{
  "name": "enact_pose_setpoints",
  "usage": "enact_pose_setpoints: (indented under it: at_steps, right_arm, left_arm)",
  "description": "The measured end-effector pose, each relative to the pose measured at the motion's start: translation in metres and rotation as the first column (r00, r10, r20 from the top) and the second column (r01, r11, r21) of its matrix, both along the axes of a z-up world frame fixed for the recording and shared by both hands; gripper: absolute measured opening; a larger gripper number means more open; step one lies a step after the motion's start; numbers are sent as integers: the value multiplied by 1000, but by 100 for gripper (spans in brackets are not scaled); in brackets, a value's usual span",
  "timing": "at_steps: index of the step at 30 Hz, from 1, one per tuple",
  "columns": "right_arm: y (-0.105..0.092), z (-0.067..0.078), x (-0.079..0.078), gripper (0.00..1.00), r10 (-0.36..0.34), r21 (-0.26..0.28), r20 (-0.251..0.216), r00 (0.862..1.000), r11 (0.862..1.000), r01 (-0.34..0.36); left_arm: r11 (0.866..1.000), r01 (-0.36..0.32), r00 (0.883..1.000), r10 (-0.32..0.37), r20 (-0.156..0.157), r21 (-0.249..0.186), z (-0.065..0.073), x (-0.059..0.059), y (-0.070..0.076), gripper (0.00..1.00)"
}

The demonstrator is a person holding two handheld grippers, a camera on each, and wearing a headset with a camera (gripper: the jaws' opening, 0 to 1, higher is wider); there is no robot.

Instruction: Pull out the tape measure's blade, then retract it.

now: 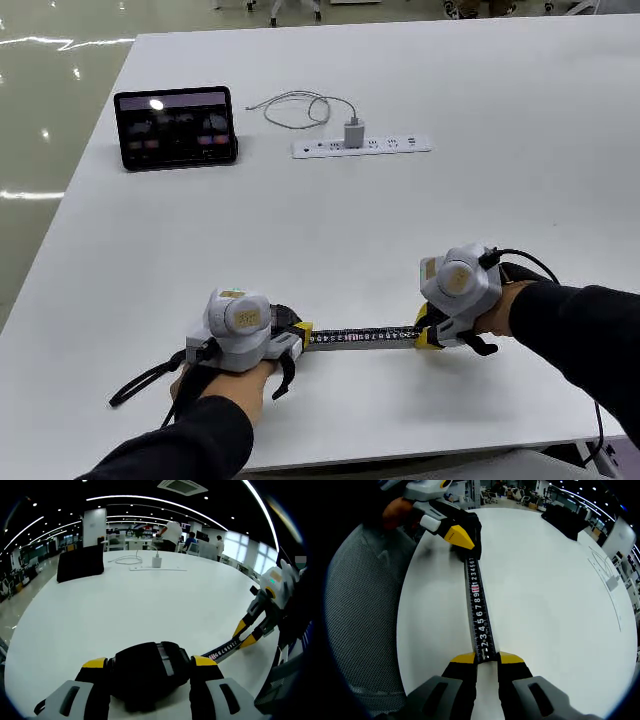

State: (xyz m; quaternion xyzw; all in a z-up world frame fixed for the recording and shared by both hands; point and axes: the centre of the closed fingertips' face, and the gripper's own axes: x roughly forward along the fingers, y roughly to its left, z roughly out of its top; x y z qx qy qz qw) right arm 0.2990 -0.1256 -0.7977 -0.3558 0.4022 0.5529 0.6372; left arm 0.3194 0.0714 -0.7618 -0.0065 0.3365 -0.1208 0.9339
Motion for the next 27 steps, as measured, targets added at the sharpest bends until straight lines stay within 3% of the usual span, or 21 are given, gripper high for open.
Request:
enact_pose_setpoints:
  at_steps: [9, 27]
  right_arm:
    - [10, -1, 1, 11, 10, -9, -1, 1000, 1000, -10]
    - [25, 1, 2, 11, 5, 26, 0, 1000, 1000, -5]
  left_arm:
    - [1000, -1, 1000, 1, 1, 0, 0, 0, 0, 60]
    - [1000, -2, 1000, 2, 2, -1, 0, 0, 1, 60]
